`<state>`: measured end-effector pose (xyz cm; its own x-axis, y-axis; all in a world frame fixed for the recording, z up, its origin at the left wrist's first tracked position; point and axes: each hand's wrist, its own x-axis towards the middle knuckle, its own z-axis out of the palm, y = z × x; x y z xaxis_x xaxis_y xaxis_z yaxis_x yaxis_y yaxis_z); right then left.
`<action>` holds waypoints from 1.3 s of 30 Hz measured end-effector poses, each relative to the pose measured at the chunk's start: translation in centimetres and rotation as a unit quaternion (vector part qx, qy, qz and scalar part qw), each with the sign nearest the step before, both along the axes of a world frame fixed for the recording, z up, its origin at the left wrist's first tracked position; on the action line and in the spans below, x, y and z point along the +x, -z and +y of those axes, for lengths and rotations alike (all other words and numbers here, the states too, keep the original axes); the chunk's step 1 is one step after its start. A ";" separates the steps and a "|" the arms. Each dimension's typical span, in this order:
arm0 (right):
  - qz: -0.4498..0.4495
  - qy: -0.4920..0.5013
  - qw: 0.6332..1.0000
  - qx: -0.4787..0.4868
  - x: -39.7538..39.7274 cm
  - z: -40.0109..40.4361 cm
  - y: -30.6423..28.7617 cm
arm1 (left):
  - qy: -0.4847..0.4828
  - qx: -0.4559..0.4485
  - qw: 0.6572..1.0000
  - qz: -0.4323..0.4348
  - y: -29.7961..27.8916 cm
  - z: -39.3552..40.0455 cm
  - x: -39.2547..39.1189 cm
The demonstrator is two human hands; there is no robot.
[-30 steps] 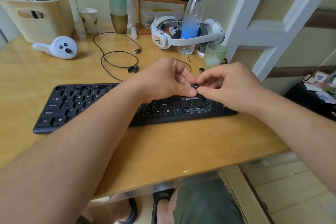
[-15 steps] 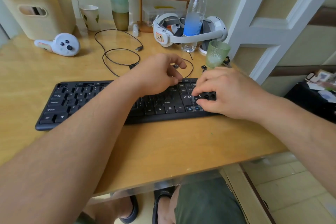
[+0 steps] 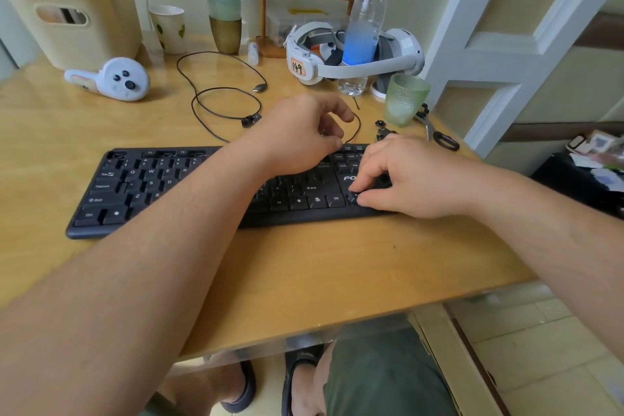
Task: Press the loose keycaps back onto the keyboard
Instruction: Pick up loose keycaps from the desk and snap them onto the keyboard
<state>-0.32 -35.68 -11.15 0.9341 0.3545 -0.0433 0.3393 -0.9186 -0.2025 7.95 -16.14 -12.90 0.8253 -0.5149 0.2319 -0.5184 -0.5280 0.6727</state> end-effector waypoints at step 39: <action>0.144 0.143 0.977 -0.058 2.3 3.4 -3.1 | 0.001 0.031 0.999 -0.043 0.2 -0.1 0.3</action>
